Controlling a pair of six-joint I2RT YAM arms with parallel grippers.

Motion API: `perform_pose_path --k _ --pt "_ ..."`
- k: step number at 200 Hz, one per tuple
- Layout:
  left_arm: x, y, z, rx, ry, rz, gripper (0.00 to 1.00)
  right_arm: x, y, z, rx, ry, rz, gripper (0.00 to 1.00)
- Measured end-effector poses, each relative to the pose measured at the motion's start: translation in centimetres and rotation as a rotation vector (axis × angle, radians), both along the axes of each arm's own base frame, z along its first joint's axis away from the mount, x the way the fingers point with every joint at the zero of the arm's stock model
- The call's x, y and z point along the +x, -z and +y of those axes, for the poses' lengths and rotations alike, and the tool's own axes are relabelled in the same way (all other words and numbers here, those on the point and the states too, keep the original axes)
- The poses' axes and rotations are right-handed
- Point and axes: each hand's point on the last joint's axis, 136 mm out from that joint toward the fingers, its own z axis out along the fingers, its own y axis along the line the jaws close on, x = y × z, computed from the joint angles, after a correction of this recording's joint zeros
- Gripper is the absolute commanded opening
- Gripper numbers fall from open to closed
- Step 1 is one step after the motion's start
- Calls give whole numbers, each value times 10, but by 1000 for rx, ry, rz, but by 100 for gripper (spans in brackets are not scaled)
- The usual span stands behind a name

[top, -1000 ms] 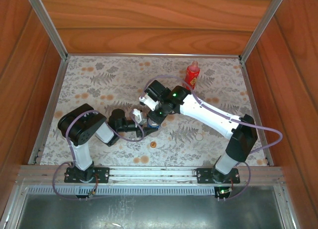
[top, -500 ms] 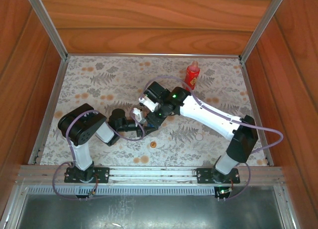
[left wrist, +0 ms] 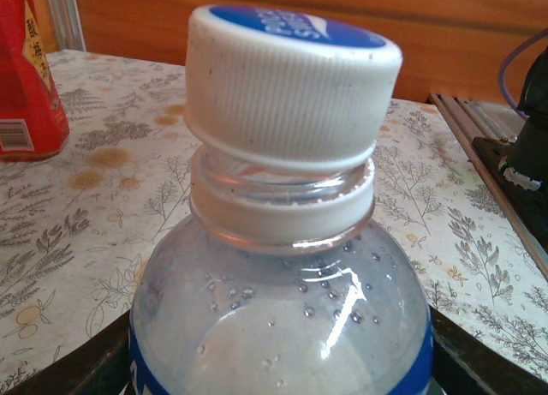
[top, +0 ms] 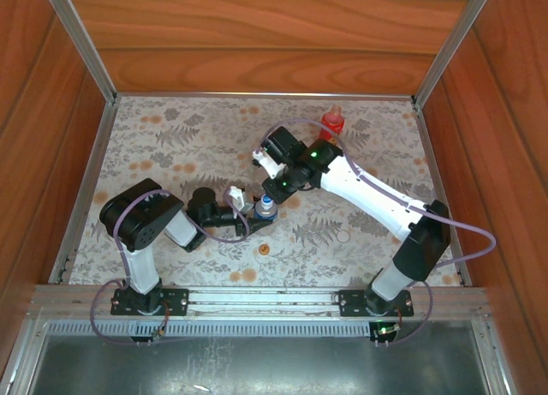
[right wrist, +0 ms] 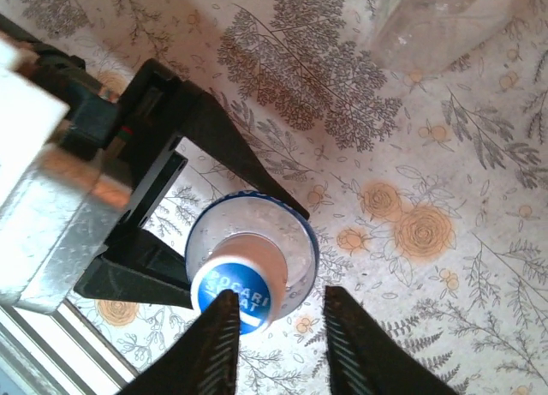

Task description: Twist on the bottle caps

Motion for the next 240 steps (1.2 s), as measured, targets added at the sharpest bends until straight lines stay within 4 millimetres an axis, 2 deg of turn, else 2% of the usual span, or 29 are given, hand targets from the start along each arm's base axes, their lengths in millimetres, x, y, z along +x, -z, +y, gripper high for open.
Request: perform_pose_path --k 77,191,223,240 --pt "0 0 0 0 0 0 57 -2 6 1 -4 -2 27 26" --pt "-1 0 0 1 1 -2 57 6 14 3 -20 11 24 16" --pt "0 0 0 1 0 -3 57 9 19 1 -34 21 29 16" --pt "0 0 0 1 1 -3 57 7 27 -2 -63 22 50 20"
